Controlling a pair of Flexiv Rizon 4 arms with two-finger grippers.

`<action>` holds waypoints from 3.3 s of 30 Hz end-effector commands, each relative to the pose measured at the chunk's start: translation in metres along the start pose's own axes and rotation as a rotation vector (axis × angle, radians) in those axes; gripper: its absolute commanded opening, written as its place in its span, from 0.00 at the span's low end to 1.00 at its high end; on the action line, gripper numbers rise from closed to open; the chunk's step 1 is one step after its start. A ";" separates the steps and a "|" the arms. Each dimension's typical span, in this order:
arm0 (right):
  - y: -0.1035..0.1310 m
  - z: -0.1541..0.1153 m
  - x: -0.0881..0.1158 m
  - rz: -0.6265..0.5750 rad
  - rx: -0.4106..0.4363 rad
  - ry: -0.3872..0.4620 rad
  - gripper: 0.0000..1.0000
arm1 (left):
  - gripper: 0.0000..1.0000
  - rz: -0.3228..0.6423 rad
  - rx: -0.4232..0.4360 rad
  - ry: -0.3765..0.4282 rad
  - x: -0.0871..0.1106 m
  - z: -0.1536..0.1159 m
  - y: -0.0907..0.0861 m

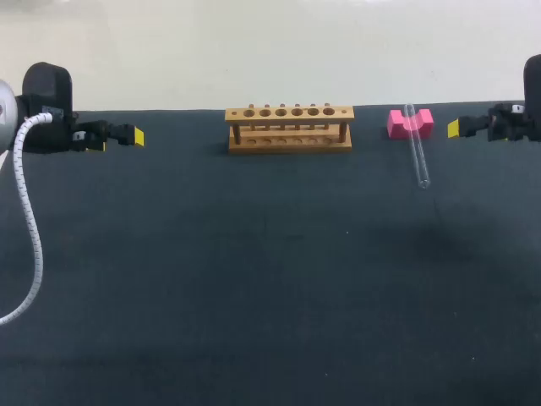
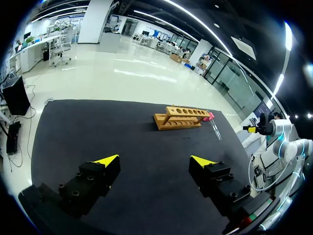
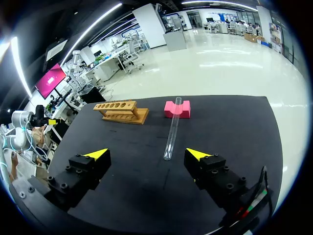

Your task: Grasp the test tube, adjust it, and insert it.

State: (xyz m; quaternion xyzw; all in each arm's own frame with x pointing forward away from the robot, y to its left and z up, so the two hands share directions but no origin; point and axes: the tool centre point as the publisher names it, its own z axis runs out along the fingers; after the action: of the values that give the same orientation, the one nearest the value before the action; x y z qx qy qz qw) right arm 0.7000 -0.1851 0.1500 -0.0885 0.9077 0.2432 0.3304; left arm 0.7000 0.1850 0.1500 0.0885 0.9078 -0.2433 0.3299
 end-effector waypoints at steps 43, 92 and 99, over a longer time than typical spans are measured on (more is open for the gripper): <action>0.000 0.000 0.000 0.000 0.000 0.000 1.00 | 1.00 0.519 0.188 -0.159 -0.044 0.008 0.040; 0.000 0.000 0.000 0.000 0.000 0.000 1.00 | 1.00 0.897 0.550 -0.251 -0.061 0.140 0.004; 0.000 0.000 0.000 0.000 0.000 0.000 1.00 | 1.00 0.879 0.519 -0.270 -0.061 0.143 0.004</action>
State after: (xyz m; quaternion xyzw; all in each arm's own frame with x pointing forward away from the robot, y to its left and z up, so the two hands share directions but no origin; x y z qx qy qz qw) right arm 0.7000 -0.1851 0.1500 -0.0885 0.9077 0.2432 0.3304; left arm 0.8284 0.1188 0.0948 0.5116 0.6445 -0.3148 0.4732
